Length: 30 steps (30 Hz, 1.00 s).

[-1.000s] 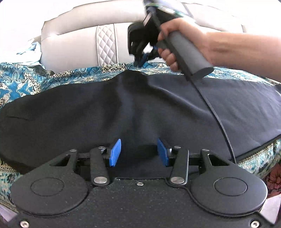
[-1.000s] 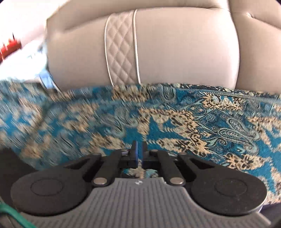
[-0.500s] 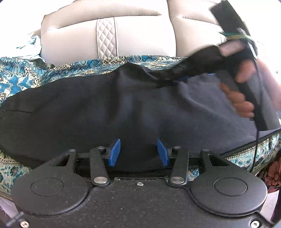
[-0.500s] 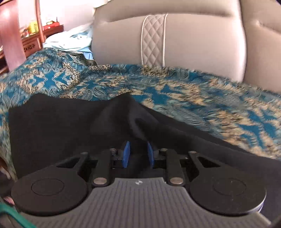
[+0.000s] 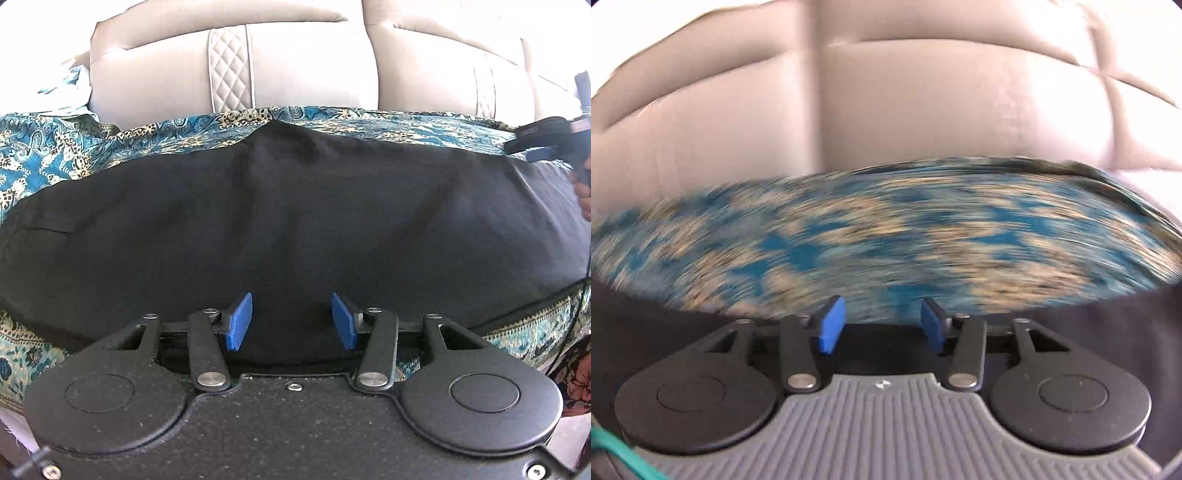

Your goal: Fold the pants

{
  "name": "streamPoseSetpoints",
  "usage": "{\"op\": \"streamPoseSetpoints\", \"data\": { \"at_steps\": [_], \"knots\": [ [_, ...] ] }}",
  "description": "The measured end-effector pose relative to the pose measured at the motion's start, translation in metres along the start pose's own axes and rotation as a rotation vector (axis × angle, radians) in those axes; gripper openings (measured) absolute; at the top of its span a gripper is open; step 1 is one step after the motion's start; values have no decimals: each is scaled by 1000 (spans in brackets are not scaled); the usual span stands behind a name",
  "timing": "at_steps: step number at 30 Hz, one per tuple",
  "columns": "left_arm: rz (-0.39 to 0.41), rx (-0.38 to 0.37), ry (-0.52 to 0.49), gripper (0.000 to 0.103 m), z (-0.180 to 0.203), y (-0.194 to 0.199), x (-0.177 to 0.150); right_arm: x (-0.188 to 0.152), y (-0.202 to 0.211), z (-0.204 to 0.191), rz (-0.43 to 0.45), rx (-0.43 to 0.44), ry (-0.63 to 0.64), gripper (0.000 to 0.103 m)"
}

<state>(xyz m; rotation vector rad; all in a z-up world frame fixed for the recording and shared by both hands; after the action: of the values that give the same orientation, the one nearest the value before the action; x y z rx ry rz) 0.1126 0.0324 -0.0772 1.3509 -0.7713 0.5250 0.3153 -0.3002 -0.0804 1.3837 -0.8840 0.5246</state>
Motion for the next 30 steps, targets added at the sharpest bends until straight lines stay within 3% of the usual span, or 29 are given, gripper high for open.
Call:
{"op": "streamPoseSetpoints", "data": {
  "at_steps": [2,5,9,12,15,18,22,25,30],
  "knots": [
    [0,6,4,47,1,-1,1,2,13,35,41,-9,-157,78],
    [-1,8,9,48,1,-1,1,-13,44,88,121,-65,-404,79],
    [-15,6,9,48,1,-2,3,-60,87,145,228,-202,-690,79],
    [-28,3,10,48,1,-3,4,-95,115,183,267,-358,-810,79],
    [-38,2,12,49,0,-4,6,-120,126,215,241,-484,-872,81],
    [-49,8,21,51,0,-6,8,-140,119,242,143,-556,-911,81],
    [-63,21,41,51,1,-7,12,-139,104,252,149,-498,-924,81],
    [-44,18,90,44,-2,-2,19,-126,91,238,171,-510,-799,81],
    [-52,27,125,43,-8,-3,32,-108,76,189,166,-594,-499,77]
  ]
}}
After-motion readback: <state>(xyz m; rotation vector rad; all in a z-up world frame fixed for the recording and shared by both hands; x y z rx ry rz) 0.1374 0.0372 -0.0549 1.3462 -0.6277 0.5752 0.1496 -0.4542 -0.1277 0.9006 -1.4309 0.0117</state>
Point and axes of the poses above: each gripper's, at about its wrist camera, not at the fingertips, and y roughly against the way its jaws point, z to its right, x to its top, the point moved 6 cm from there along -y, roughly the way its jaws point, and after that the axes turned 9 degrees about -x, right-handed, at the moved point
